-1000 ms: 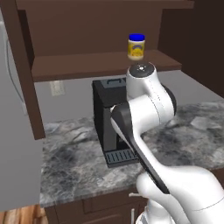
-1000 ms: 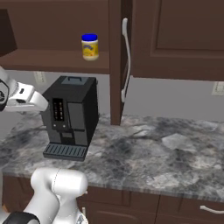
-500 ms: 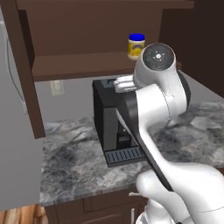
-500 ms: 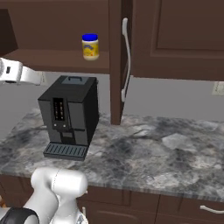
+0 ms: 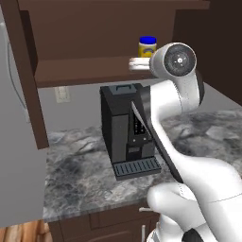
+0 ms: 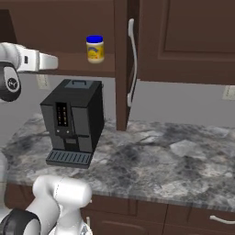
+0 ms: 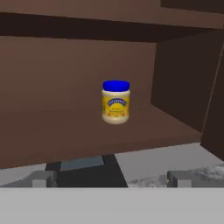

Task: Move the oil and vinegar bottle and mayonnaise from the cabinet to the dining counter.

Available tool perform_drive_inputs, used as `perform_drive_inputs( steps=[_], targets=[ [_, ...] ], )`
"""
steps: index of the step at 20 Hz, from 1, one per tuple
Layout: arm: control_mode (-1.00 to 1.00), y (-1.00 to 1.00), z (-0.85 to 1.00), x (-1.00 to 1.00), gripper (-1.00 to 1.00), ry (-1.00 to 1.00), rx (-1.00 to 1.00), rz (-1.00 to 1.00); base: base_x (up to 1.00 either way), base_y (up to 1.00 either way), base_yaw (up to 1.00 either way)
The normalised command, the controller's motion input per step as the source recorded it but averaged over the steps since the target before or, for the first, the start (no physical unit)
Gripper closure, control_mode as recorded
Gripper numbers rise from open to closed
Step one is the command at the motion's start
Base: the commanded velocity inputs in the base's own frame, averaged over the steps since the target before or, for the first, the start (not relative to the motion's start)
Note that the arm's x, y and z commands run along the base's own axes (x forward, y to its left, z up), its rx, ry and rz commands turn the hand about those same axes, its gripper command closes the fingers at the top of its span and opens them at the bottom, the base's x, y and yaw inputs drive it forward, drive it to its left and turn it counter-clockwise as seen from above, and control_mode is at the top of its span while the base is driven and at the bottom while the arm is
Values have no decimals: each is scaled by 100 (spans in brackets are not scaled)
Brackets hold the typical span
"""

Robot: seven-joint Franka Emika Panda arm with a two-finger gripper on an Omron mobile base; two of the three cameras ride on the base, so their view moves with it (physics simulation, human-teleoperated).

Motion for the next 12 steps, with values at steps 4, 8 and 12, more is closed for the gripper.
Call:
perform_drive_inputs(
  steps=[4,8,12],
  targets=[
    [-100,-20,39,74,-100,-5,3,0,0,0,0],
    [-100,-14,54,56,-100,0,0,0,0,0,0],
    [-100,-15,56,38,-100,0,0,0,0,0,0]
  ],
)
